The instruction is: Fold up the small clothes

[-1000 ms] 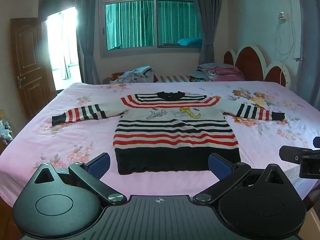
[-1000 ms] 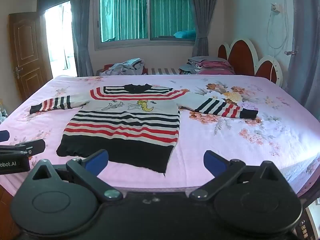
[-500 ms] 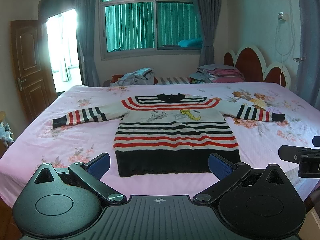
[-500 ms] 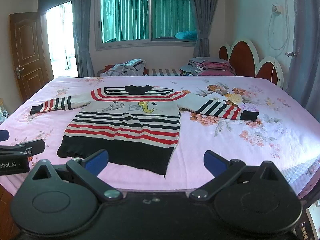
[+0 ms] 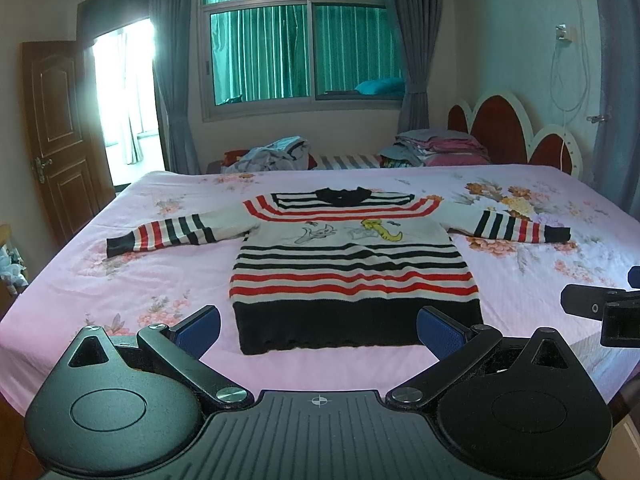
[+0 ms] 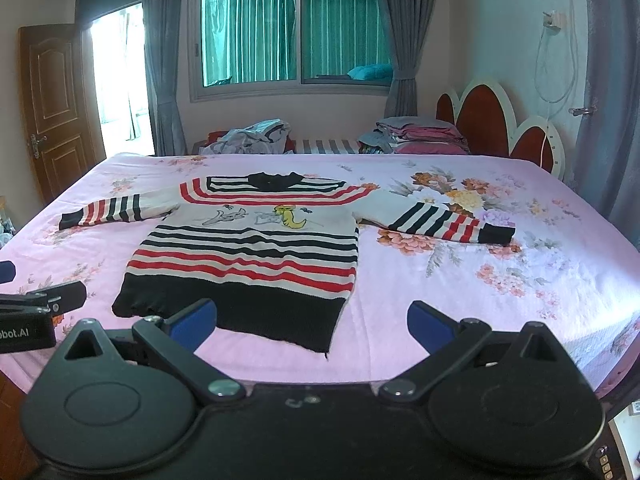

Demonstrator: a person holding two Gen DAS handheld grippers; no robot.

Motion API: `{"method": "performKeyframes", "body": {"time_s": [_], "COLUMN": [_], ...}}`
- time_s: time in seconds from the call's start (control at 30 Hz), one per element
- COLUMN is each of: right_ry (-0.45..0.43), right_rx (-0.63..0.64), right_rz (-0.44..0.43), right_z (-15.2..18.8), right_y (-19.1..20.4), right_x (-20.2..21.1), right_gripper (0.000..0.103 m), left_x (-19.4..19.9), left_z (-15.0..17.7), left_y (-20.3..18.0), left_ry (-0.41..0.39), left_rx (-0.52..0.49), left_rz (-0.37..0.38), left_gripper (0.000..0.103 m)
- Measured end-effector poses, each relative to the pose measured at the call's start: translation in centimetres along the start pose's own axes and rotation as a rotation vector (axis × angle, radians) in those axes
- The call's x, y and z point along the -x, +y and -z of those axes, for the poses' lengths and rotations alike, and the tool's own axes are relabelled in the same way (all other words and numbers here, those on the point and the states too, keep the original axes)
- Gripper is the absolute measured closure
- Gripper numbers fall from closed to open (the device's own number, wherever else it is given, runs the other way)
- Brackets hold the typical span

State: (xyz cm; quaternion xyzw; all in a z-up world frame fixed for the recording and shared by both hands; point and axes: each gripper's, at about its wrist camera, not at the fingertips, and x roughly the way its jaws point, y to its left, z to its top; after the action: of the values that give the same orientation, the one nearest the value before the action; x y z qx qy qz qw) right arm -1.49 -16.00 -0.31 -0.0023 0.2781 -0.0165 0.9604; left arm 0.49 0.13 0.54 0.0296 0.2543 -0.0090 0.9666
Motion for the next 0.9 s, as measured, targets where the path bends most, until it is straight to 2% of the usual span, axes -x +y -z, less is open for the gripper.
{"method": "performKeyframes", "body": {"time_s": [0.9], "right_ry": [0.000], "right_rx": [-0.006], "right_rz": [0.004], "right_z": [-0.18], "right_y": [0.35], "right_x": [-0.10], "right_gripper": [0.001], "left_x": [0.07], "left_z": [0.19], "left_y": [0.38], "left_ry": [-0.002], "left_rx": [-0.007], "left_rz": [0.001], "left_gripper": [0.000]}}
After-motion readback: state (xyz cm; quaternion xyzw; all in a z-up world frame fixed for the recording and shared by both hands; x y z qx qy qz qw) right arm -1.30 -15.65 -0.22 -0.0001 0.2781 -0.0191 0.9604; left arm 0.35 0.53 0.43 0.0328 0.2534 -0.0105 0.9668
